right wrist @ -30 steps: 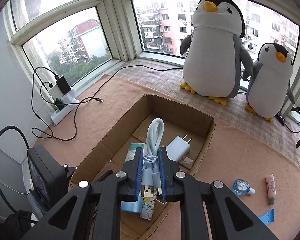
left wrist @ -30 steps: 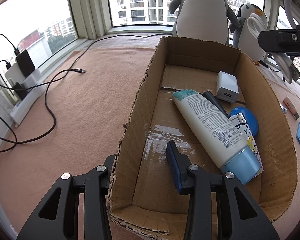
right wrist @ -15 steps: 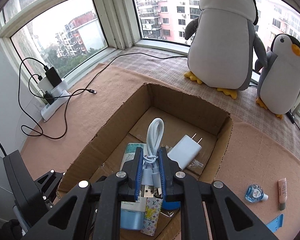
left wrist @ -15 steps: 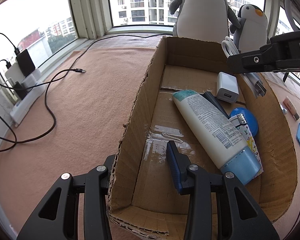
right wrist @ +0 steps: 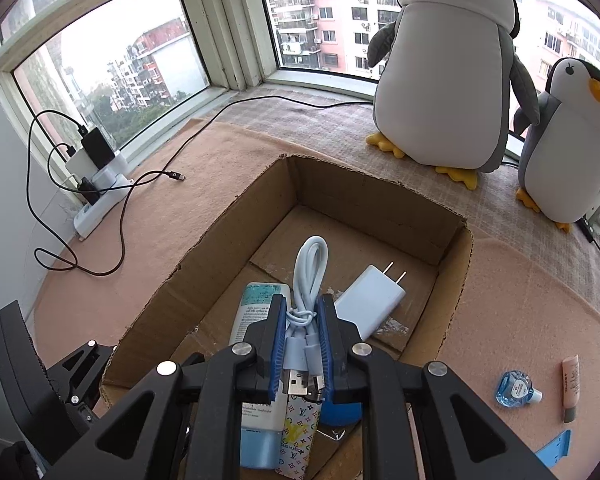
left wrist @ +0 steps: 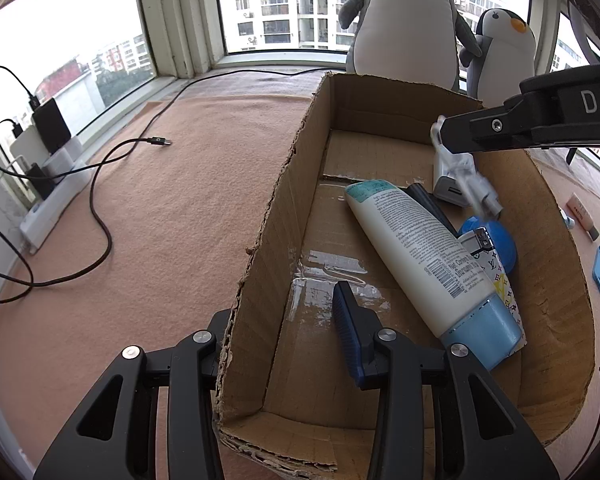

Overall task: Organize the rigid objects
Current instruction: 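Carry the white cable with the right gripper into the box and release, then move the right gripper back toward the blue hand sanitizer bottle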

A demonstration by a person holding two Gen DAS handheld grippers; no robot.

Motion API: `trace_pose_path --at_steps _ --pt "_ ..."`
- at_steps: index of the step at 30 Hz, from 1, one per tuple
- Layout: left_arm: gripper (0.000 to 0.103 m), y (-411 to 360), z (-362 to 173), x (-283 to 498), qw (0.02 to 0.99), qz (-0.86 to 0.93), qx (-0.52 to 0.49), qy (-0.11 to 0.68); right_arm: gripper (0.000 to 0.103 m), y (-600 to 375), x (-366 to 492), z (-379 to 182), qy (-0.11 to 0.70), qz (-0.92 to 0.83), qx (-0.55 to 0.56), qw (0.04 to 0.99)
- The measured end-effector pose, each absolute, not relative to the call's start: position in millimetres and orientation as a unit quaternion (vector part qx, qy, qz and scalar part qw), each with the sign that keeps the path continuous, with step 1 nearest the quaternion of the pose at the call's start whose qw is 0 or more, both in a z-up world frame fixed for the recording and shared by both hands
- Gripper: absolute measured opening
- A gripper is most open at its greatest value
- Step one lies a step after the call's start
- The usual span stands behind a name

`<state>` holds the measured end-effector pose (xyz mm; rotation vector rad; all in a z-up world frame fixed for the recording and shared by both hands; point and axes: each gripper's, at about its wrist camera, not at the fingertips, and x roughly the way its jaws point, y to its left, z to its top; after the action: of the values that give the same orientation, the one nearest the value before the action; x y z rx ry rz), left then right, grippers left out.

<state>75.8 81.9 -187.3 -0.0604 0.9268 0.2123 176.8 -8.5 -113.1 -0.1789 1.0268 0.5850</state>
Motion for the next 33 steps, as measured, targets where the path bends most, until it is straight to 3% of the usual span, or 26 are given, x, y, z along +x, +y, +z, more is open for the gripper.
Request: trace_pose_path --at_steps 1,3,4,10,33 --pt "0.039 82 -187 76 0.889 0.102 -0.029 0.446 0.030 -9 177 -113 0.482 0.275 -0.085 0.828" --pt "0.039 82 -187 76 0.889 0.102 -0.029 0.446 0.053 -10 175 -110 0.472 0.269 -0.088 0.835" --pt "0.039 82 -187 76 0.889 0.102 -0.029 0.446 0.055 -11 175 -109 0.469 0.269 -0.089 0.837" --pt "0.039 82 -187 76 0.889 0.102 -0.029 0.446 0.060 -14 176 -107 0.472 0.266 -0.085 0.836" --pt "0.039 82 -188 75 0.889 0.102 -0.030 0.445 0.060 -92 164 -82 0.478 0.247 -0.044 0.842"
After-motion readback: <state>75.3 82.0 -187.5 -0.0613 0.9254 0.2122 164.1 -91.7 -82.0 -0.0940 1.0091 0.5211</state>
